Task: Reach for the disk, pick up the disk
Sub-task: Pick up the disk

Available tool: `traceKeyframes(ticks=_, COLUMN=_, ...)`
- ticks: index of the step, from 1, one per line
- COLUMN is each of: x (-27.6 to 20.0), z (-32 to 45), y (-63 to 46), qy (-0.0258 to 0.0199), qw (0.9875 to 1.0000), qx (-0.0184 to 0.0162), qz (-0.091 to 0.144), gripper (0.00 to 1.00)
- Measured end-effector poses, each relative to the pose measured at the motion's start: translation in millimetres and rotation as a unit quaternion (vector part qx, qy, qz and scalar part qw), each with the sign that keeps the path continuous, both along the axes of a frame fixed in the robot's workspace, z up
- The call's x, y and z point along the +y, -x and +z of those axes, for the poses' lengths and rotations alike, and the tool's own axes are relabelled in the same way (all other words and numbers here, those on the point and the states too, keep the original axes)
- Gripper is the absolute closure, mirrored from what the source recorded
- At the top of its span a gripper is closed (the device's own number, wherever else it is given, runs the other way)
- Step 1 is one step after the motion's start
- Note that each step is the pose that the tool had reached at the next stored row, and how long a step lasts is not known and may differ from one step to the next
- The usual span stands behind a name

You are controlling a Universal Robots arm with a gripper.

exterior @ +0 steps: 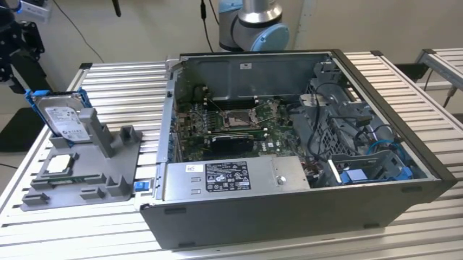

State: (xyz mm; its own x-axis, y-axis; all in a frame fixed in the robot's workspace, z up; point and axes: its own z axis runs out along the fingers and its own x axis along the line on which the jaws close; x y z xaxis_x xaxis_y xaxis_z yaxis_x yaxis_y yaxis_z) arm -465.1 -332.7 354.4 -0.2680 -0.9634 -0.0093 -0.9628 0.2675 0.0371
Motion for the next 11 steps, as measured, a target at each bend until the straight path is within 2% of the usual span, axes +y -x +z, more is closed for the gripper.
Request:
traceKeyframes(ticks=4, x=0.3, z=-6.3, y=0.0, qy=-0.0002, qw=0.9999, qx=-0.0016, qz=0.017, gripper=0.00)
traceKeyframes(ticks=11, x=1.1, z=-17.2, y=-0.3, qy=-0.0014, qw=0.9996, qx=-0.0023, qz=0.026, gripper=0.00)
